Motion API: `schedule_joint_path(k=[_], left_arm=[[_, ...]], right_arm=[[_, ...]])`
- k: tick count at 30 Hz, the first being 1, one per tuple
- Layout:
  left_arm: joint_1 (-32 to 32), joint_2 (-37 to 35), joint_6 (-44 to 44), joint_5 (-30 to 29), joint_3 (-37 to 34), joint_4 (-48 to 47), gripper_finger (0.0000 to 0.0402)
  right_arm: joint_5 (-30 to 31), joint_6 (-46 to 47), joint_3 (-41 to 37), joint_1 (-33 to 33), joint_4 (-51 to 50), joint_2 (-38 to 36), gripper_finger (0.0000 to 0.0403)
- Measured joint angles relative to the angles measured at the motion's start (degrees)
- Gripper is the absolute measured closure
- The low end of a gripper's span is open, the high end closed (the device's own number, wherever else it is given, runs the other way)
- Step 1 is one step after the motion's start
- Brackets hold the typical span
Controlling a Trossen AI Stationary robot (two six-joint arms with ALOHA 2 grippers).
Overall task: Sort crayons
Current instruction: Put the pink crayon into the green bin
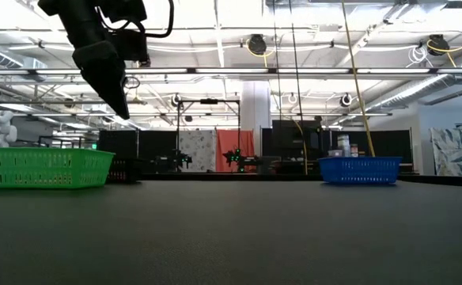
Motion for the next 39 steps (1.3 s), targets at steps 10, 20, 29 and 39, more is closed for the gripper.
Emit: schedule_joint_path(k=[10,20,29,39], left_arm=[[0.0,0.0,0.0,0.0,0.0,0.0,0.0316],[0.0,0.0,0.0,0.0,0.0,0.1,0.0316],[0.0,0.0,0.4,0.0,0.0,0.1,0.0316],[0.0,0.1,0.4,0.0,0.0,0.4,0.0316]], right_arm=[[-3.0,1.2,-0.3,0.0,0.2,0.0,0.0345],[-3.0,4.0,-3.3,-0.1,3.2,-0.2,0.0382],[-4.8,4.1,-3.5,-1.6,4.1,-0.7,0.0383],[6.8,9.9,-3.6,-5.0,4.4,-8.8,0.0384]])
